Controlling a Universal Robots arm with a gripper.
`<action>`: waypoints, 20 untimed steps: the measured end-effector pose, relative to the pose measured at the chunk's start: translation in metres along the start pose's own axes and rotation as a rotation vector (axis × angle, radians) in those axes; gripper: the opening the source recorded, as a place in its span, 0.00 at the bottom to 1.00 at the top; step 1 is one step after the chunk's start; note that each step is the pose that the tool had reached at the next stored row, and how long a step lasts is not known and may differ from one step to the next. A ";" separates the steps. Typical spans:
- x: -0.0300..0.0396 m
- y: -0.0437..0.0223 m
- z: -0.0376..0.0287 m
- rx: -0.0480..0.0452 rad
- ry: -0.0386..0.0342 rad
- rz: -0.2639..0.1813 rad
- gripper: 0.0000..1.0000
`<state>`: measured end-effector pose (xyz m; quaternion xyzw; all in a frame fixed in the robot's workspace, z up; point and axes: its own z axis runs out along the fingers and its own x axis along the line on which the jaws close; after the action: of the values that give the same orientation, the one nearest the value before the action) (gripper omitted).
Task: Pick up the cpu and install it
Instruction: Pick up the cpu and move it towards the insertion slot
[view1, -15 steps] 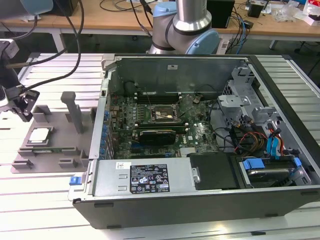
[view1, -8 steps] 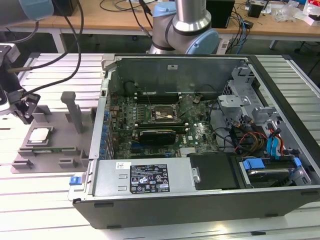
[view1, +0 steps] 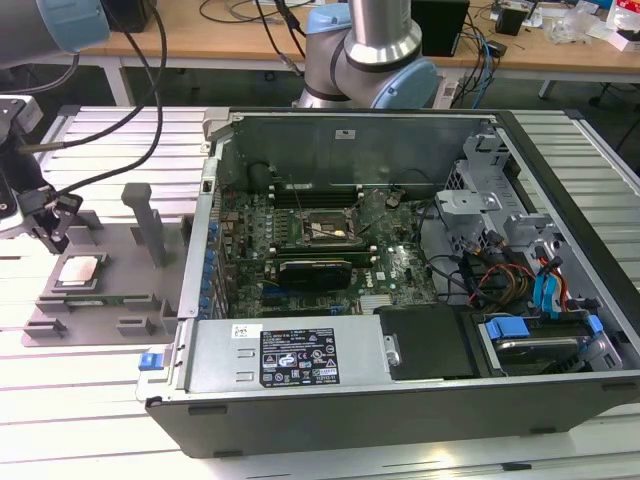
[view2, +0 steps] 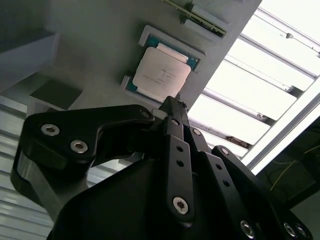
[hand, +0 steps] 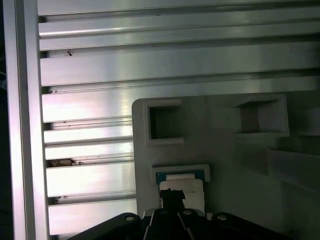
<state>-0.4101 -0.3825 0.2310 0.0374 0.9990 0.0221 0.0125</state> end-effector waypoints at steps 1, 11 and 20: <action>0.0000 0.0000 0.0000 0.0000 0.0000 0.000 0.11; -0.0031 -0.0003 0.0067 0.0068 0.0000 0.000 0.11; -0.0120 -0.0037 0.0145 0.0165 0.0049 0.000 0.11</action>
<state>-0.3980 -0.3865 0.2166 0.0374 0.9992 0.0139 0.0098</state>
